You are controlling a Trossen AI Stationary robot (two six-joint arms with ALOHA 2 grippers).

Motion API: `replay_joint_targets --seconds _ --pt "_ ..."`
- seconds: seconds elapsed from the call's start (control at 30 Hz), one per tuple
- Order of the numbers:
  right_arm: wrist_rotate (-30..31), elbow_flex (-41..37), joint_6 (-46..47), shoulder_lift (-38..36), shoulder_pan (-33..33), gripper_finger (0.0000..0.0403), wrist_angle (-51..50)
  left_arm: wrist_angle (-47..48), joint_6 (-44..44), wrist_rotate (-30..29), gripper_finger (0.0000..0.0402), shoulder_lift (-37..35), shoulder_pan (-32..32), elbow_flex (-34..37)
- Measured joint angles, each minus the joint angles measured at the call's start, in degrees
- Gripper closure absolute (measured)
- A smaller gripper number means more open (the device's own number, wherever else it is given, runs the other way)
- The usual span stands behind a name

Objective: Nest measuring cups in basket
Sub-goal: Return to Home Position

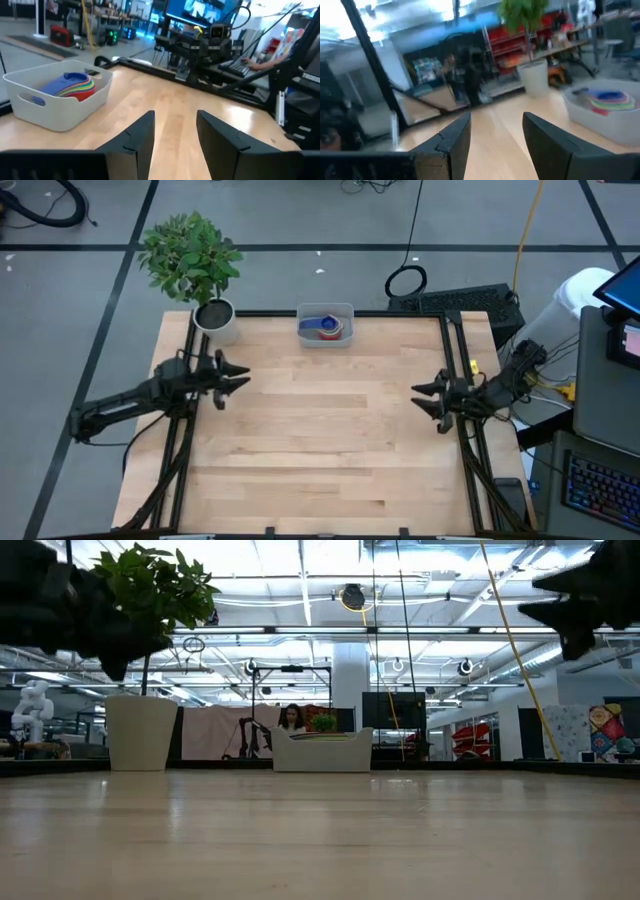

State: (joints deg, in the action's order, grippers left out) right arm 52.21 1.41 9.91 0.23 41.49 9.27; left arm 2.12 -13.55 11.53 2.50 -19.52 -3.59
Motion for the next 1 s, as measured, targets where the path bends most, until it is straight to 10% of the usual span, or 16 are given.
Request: replay_joint_targets --seconds 0.2,0.63,1.0 --pt "-4.56 -0.28 -7.42 -0.17 -8.03 0.0232 5.06 -6.94 2.12 -1.16 0.0254 3.11 0.43 3.01" --pt "-36.14 -0.41 3.81 0.39 -30.82 0.0232 -5.25 -8.07 3.13 3.01 0.0254 8.24 -2.04 3.03" --pt "-33.05 -0.48 -0.94 0.49 -32.70 0.0254 -5.43 -7.81 4.86 7.17 0.0254 10.74 -6.68 3.03"
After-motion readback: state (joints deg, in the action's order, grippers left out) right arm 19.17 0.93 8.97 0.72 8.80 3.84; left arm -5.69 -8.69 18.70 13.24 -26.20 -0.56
